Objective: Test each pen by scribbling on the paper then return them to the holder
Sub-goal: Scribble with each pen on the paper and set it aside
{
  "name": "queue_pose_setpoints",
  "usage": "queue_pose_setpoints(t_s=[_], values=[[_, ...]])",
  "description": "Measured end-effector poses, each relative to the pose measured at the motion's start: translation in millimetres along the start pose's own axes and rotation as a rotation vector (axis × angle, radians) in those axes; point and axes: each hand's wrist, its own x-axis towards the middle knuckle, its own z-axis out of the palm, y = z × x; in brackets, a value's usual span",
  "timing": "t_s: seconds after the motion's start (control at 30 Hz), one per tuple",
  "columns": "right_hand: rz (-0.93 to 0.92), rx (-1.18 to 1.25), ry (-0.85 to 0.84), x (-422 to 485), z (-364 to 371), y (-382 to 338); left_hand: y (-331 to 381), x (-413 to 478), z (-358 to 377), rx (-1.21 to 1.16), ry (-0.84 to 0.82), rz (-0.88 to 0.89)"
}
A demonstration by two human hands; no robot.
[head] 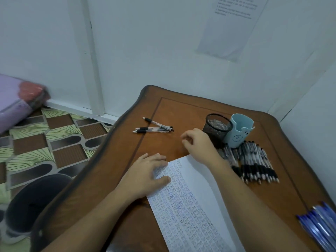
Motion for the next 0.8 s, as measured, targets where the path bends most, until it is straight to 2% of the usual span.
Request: queue_pose_setpoints(t_s=[0.1, 0.2, 0.33, 0.4, 0.5, 0.63, 0.7, 0.8], values=[[0.050, 0.120, -0.005, 33.4, 20.0, -12.6, -0.8, -0.6, -0.6, -0.010, -0.006, 0.005], [0.088, 0.096, -0.006, 53.2, 35.9, -10.1, -2.4, -0.1, -0.4, -0.001, 0.002, 0.018], [0.043, 0.085, 0.072, 56.7, 43.2, -5.5, -4.7, 0.4, 0.4, 0.006, 0.008, 0.009], [0.028, 0.172, 0.125, 54.1, 41.3, -3.4, -5.3, 0.1, 1.0, 0.013, 0.010, 0.012], [0.060, 0.434, 0.242, 46.7, 27.6, -3.8, -4.3, -0.3, 1.2, 0.007, 0.008, 0.005], [0.100, 0.959, 0.325, 27.9, 0.1, -18.3, -3.1, -1.0, 1.1, -0.002, 0.016, -0.006], [0.087, 1.177, 0.314, 16.3, -11.9, -27.8, -1.7, -1.1, 0.8, -0.001, 0.017, -0.013], [0.074, 1.444, 0.212, -0.9, -21.3, -33.3, -0.2, -1.4, -0.2, -0.001, 0.018, -0.015]])
